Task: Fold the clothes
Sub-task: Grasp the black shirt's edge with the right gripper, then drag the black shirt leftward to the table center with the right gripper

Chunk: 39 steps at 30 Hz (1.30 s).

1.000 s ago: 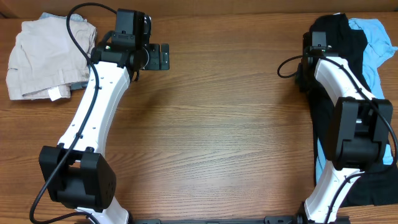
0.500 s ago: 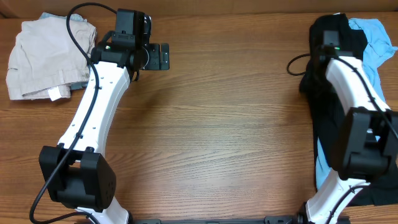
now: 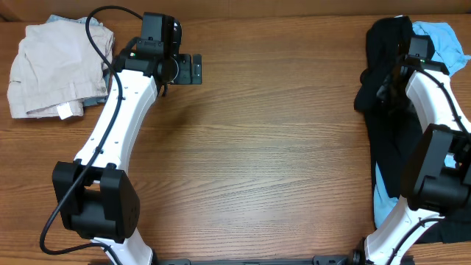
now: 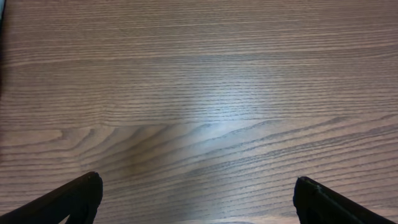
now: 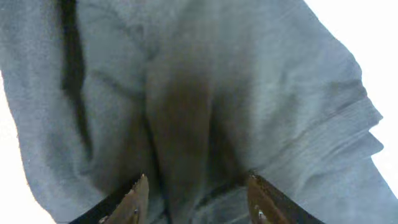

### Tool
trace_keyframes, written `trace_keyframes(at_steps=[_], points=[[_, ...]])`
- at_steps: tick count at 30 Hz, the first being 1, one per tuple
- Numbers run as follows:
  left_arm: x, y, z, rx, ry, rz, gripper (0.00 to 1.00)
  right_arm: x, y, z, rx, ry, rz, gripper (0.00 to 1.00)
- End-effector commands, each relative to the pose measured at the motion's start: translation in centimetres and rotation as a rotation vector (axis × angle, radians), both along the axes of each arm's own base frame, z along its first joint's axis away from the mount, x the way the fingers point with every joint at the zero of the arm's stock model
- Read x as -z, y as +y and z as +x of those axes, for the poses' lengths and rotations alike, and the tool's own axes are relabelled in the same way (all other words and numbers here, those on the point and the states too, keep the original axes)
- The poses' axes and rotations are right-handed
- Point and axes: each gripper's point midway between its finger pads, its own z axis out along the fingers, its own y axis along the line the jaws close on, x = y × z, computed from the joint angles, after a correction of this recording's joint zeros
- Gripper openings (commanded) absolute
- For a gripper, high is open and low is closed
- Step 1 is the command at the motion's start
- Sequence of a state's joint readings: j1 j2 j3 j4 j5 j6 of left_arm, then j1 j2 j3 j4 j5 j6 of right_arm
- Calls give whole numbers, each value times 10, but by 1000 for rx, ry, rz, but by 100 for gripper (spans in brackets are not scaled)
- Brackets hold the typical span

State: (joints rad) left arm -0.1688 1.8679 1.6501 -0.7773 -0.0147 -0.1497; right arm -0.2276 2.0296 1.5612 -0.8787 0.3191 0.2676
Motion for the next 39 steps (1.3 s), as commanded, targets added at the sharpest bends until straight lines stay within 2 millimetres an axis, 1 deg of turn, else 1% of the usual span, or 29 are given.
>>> trace_keyframes(at_steps=[1,2,5,7,9,10,13,15,19,22,23,24,25,26,28,29,30,32,33,34,35,36,37,38,39], points=[[-1,-3,4,9,-5,-6,100,21,7,-3,-25,47,36,57],[-1,-3,4,9,-6,-6,100,28,8,-6,-25,66,41,57],[-1,-3,4,9,-5,-6,100,38,9,-11,-26,89,46,56],[-1,-3,4,9,-5,-6,100,38,9,-12,-23,89,43,47],[-1,-3,4,9,-5,-6,100,37,7,-11,-16,86,35,31],[-1,-3,4,9,-5,-6,100,37,7,-11,-15,86,32,19],[-1,-3,4,9,-5,-6,100,36,6,-11,-11,84,32,7],[-1,-3,4,9,-5,-6,100,31,6,-11,-11,83,32,4],[-1,-3,4,9,-8,-6,100,2,7,-3,-12,27,38,4],[-19,-5,10,12,-44,-16,100,-46,17,3,-41,-55,77,4],[-36,-5,13,11,-72,-20,100,-69,24,4,-62,-92,103,4],[-55,-5,15,12,-102,-25,100,-92,34,4,-102,-125,133,4],[-83,-4,17,9,-143,-30,100,-117,46,4,-144,-163,163,4],[-97,-3,17,5,-164,-31,100,-136,58,3,-188,-185,183,4],[-120,1,16,-1,-194,-36,100,-158,76,2,-247,-211,210,4],[-137,5,14,-8,-213,-36,100,-173,93,1,-295,-227,226,4],[-147,10,12,-14,-225,-35,100,-184,107,1,-337,-236,231,4],[-161,21,9,-31,-238,-27,100,-199,141,-1,-417,-243,253,4],[-165,27,8,-45,-241,-25,100,-202,158,-2,-456,-242,263,4],[-169,37,7,-63,-243,-24,100,-204,182,-3,-512,-239,283,4],[-172,54,5,-98,-239,-21,100,-204,217,-9,-592,-226,307,4],[-172,63,4,-118,-235,-18,100,-205,248,-15,-656,-217,338,4],[-170,78,2,-149,-223,-13,100,-205,272,-21,-706,-211,363,4],[-168,89,0,-171,-211,-10,100,-206,301,-29,-769,-208,385,4],[-166,98,-2,-191,-200,-7,100,-207,326,-38,-820,-207,401,4]])
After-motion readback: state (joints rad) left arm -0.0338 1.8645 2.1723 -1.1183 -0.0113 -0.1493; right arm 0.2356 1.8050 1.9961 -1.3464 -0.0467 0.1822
